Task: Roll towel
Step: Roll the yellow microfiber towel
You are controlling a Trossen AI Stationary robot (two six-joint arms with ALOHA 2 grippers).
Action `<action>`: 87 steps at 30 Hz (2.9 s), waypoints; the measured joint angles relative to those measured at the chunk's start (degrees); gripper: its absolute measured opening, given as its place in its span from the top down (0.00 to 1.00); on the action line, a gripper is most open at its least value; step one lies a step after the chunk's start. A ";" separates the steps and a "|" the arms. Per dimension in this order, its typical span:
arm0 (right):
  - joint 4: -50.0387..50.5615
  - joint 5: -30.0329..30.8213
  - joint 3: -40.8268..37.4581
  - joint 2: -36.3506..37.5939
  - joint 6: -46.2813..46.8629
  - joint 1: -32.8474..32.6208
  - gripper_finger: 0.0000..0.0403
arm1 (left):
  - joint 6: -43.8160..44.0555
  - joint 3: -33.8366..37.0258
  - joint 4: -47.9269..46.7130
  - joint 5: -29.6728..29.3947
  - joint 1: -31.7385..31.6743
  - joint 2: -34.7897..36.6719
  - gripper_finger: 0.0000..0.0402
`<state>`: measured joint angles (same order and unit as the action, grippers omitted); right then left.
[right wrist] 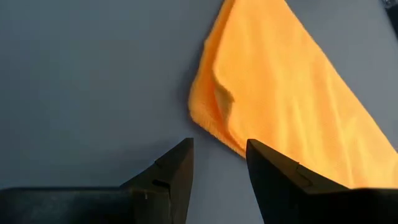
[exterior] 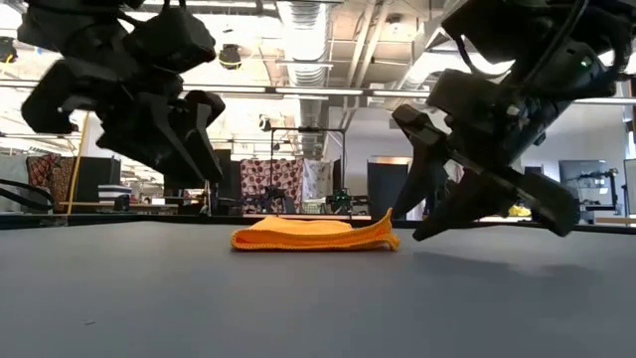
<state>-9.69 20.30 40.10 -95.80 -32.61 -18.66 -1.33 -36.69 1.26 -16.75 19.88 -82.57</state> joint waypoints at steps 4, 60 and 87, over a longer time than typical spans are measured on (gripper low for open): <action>-0.41 0.67 0.02 -0.51 0.01 -1.07 0.58 | -2.23 0.11 1.37 0.41 -0.11 -1.97 0.65; -1.67 -8.46 2.85 -4.22 14.59 3.63 0.94 | 1.93 -3.72 12.13 11.07 -4.20 -16.71 1.00; 2.82 -41.27 2.98 -1.77 53.87 12.05 0.95 | 38.81 2.71 26.24 40.40 -11.86 -19.08 1.00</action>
<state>-6.87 -20.97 43.08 -97.57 21.27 -6.61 37.49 -33.98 27.49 23.65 8.01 -101.65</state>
